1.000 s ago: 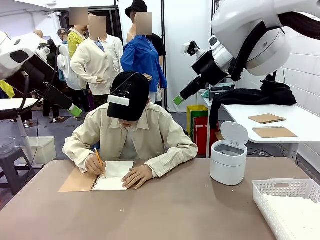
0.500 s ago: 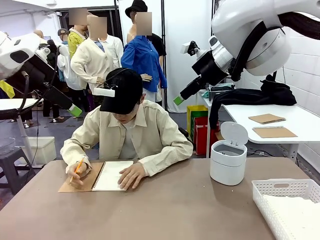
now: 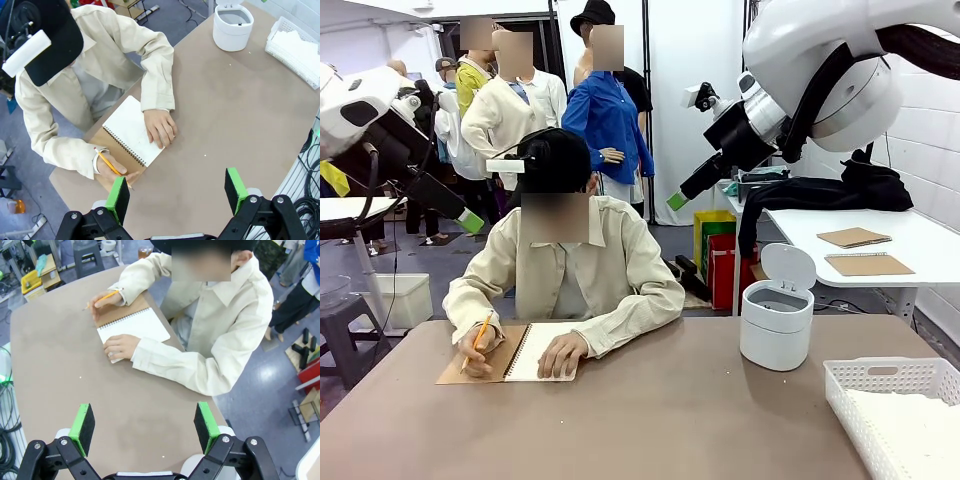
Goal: Sort the paper based on its condition.
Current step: If a person hands you a paper, place it in the Organizing basket , and if it's crumpled, put it in the Trash can.
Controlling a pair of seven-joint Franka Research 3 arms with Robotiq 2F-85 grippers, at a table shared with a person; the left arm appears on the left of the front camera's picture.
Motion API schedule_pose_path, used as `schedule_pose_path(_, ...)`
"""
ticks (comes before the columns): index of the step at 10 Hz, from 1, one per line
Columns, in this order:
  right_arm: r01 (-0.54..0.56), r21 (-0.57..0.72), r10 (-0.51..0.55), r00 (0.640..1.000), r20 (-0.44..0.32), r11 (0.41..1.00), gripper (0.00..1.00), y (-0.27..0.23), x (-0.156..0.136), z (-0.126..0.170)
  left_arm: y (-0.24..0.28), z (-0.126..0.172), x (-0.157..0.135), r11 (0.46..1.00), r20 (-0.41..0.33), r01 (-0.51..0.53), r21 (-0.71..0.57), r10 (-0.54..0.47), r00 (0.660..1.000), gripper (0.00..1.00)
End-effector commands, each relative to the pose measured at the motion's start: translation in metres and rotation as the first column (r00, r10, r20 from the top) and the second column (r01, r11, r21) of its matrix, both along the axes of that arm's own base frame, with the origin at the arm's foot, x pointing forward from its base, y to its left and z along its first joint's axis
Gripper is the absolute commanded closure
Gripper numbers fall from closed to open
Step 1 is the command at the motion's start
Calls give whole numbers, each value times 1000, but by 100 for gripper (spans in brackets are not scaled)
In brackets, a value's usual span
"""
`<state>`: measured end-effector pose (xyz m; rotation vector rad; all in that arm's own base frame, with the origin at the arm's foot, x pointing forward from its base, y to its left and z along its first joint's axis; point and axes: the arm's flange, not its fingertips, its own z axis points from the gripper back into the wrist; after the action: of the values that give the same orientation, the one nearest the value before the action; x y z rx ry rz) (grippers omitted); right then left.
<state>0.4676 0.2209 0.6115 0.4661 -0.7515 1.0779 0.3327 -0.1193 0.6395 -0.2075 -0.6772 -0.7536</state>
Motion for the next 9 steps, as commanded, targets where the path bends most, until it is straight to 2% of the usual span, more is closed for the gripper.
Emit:
schedule_pose_path(1,-3,11,3,1000,-1,1000,0,-1,0,0,1,0,0,1000,-4,-1,-7,1,1000,0)
schedule_pose_path(9,-3,11,3,1000,-1,1000,0,-1,0,0,1,0,0,1000,-4,-1,-7,1,1000,0)
